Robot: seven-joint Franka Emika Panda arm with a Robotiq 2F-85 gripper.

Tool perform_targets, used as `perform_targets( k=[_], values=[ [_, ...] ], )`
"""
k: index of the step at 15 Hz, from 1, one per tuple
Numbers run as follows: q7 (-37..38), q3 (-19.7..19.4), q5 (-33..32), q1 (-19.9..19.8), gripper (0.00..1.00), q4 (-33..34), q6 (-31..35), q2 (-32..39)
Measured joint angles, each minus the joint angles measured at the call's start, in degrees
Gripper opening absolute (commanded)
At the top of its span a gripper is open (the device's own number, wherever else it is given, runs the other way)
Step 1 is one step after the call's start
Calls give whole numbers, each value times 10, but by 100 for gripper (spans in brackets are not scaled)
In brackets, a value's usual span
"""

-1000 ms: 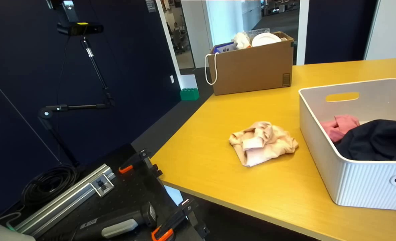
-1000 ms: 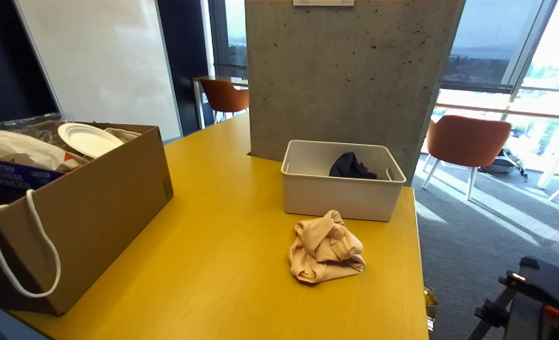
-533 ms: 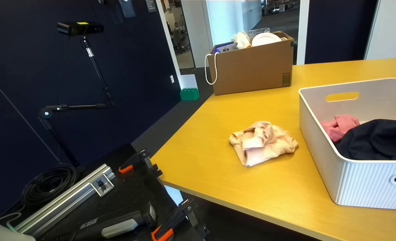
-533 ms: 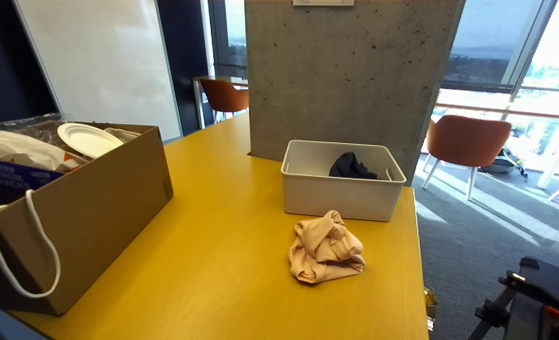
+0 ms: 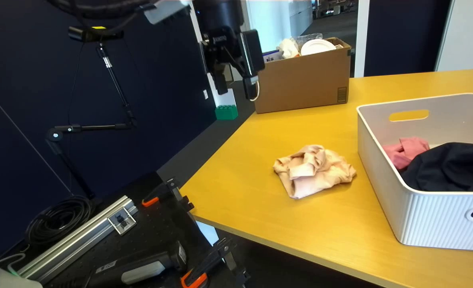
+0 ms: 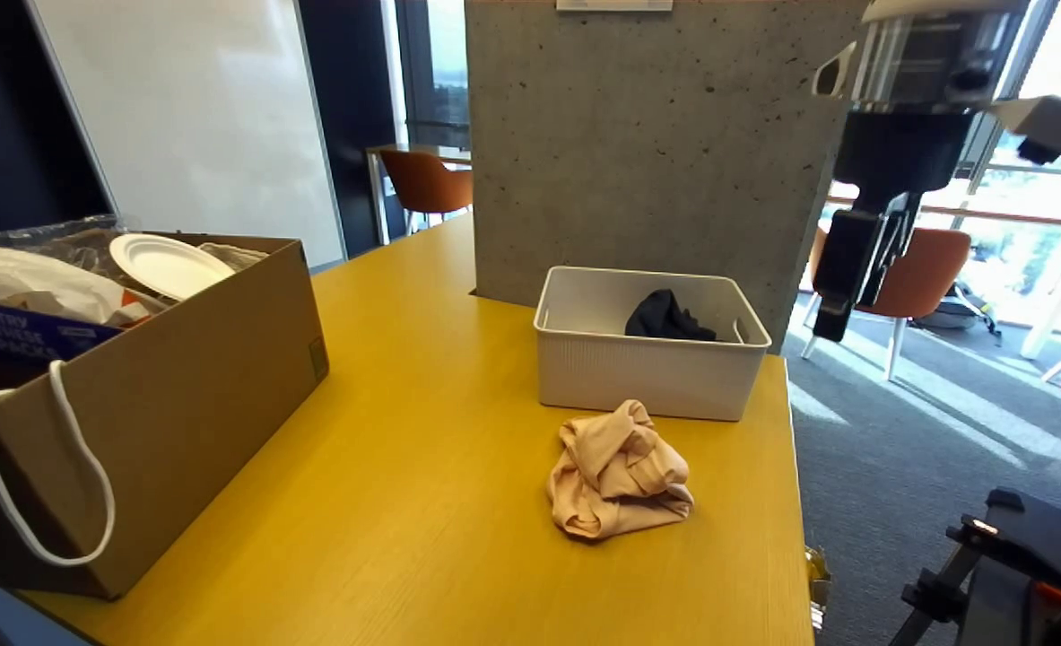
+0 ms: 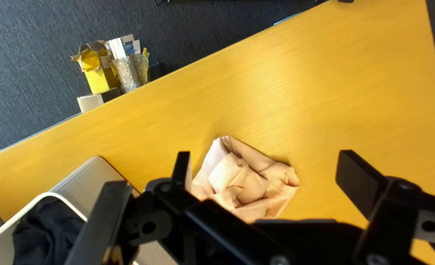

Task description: Unfold the peach t-shirt and lay it out on the table.

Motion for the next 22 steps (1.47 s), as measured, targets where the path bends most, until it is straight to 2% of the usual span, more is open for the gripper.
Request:
perform_targets(
  k=[3,7,12,19,22],
  values=[
    [0,-4,-26,-2,100,17,59,79],
    [0,-31,-62,-14,100,43,127,167],
    [10,-55,-98,-15,100,118,194,258],
    [7,-44,-85,-16,100,137,192,268],
    [5,-41,-85,-16,100,160,226,301]
  ],
)
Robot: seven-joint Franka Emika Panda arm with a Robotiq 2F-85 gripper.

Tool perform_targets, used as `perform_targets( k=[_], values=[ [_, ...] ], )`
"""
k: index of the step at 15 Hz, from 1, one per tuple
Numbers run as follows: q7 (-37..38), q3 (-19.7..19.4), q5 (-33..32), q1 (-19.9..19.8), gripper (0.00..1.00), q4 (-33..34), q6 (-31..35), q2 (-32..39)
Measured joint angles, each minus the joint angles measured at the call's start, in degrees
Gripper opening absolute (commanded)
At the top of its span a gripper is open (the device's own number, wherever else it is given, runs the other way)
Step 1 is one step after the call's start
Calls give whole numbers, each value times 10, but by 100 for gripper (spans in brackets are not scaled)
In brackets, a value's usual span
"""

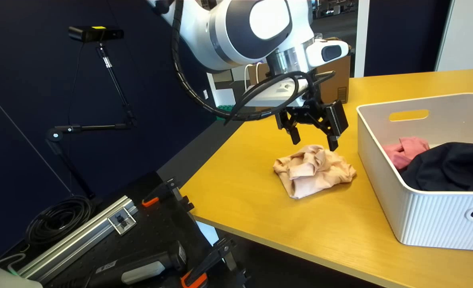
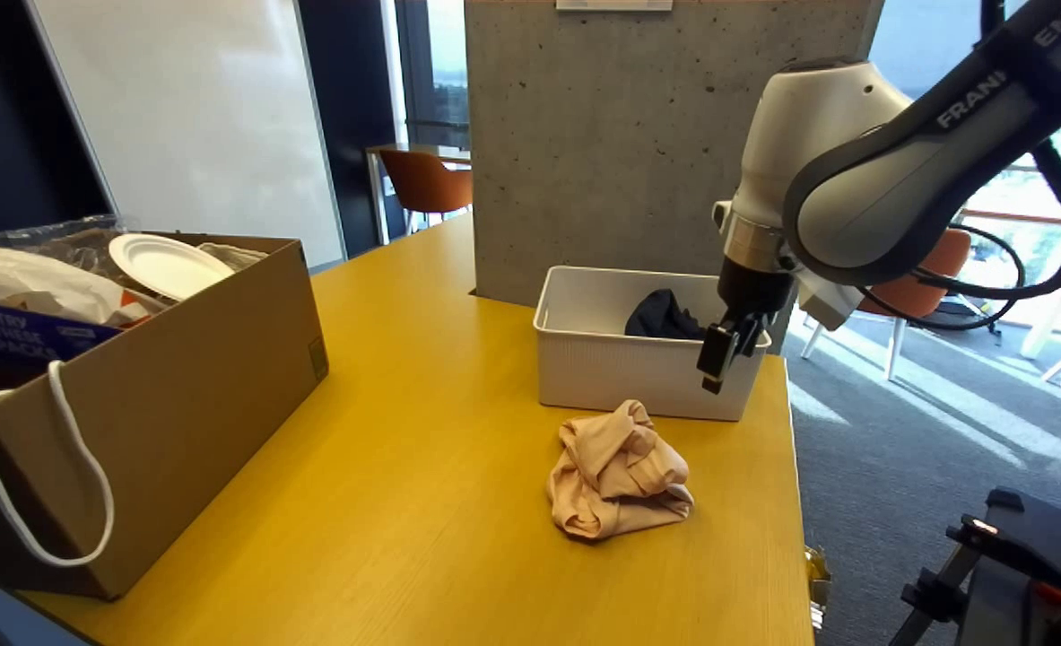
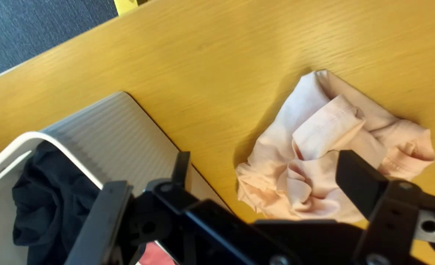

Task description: Unfold the peach t-shirt and lay it out on the table.

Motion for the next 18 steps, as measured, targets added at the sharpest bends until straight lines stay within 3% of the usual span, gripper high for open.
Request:
perform_targets(
  k=[5,9,13,18],
  values=[
    [-9,15,0,2,100,110,34,108],
    [-34,56,2,3,100,188,33,175],
    [-62,94,19,4,100,208,16,196],
    [-57,76,20,9,100,174,-4,188]
  ],
)
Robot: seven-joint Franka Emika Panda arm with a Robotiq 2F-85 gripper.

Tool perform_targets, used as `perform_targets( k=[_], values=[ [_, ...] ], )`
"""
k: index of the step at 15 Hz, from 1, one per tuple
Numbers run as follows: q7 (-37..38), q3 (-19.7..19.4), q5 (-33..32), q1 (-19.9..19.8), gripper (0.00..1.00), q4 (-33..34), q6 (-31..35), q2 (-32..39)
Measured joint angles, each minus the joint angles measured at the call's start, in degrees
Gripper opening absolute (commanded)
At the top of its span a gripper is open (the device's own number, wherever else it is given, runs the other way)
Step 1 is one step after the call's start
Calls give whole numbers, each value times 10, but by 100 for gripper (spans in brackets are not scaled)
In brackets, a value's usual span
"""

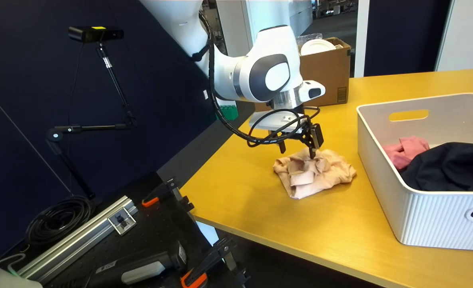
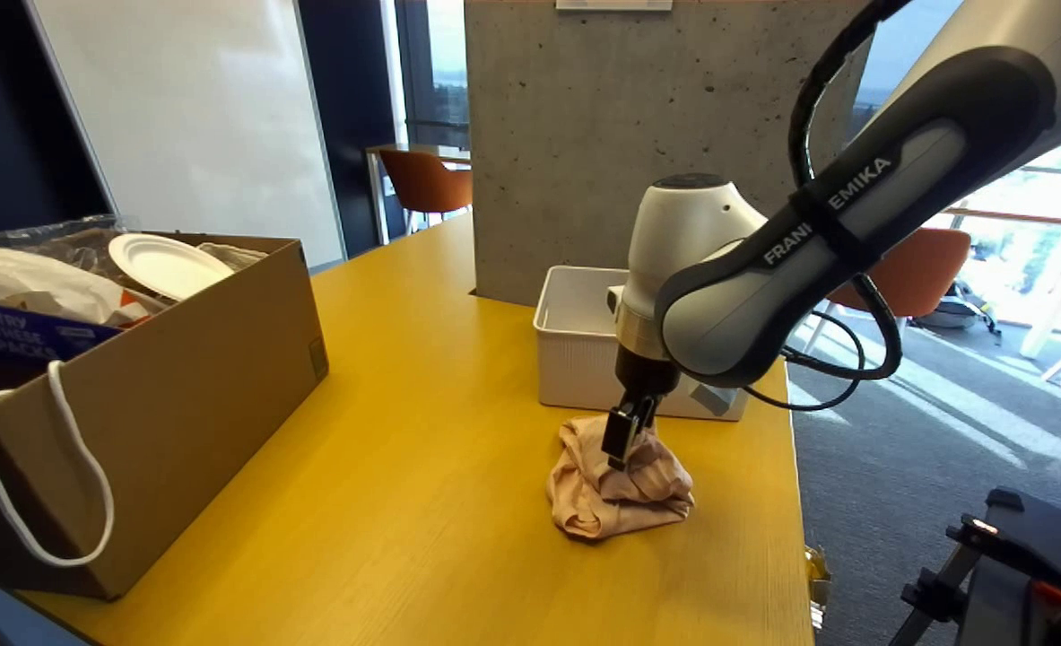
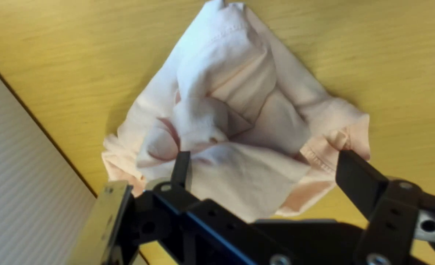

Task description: Unfold the peach t-shirt and lay it out on the table.

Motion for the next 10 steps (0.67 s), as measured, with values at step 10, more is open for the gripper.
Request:
perform_targets(
  k=[10],
  values=[
    [55,-102,-34,53,100,-24,1,-6]
  ],
)
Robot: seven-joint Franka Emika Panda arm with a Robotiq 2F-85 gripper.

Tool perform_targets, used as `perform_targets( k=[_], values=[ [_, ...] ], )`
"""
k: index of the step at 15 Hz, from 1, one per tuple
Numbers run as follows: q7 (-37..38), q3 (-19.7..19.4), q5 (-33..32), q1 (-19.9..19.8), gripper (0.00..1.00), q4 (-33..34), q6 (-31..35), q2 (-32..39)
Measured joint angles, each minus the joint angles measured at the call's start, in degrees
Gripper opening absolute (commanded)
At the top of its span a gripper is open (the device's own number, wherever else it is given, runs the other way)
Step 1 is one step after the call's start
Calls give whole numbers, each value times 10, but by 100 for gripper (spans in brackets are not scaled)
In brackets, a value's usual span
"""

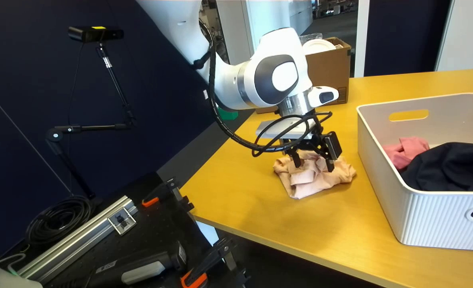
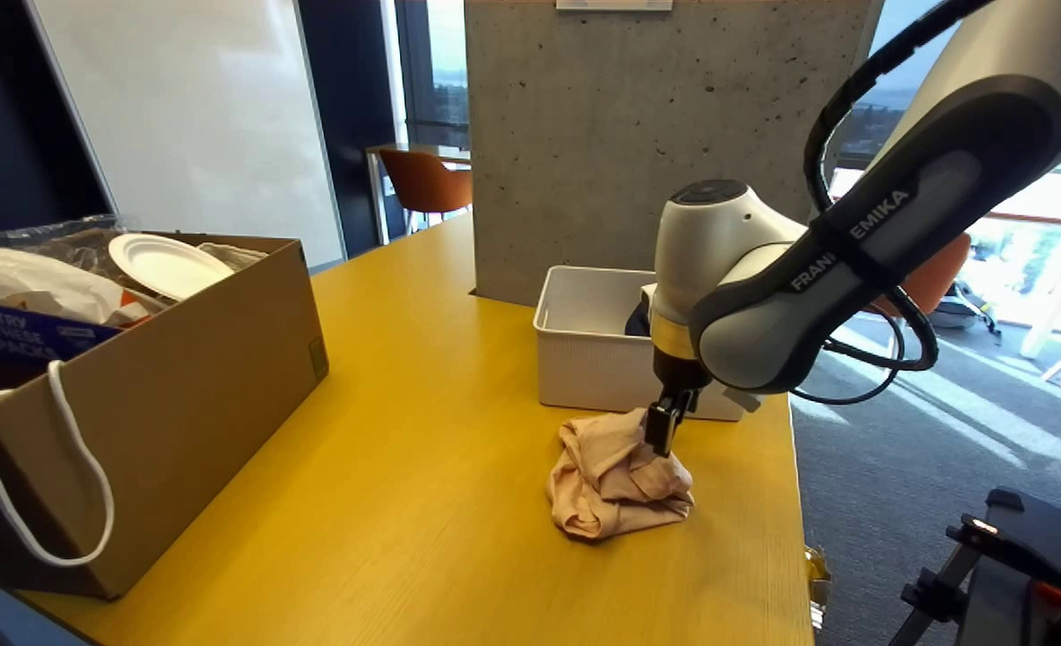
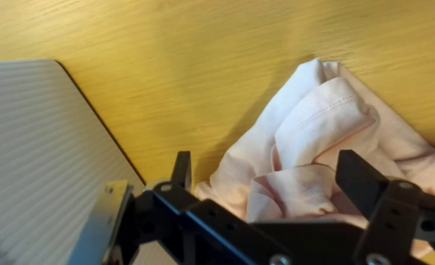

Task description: Unfold the peach t-shirt and lay it out on the table.

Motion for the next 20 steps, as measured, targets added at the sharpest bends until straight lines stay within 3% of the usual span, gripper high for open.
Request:
perform_targets(
  k=[5,7,13,14,16,20],
  values=[
    [0,-2,0,0,100,50,2,40],
    [0,-2,0,1,72,70,3,52],
    [-2,0,-1,2,27,111,3,80],
    [-3,1,-1,0,69,118,3,85],
    [-8,6,0,-6,64,135,2,100],
    [-21,15,0,-15,91,170,2,131]
  ],
)
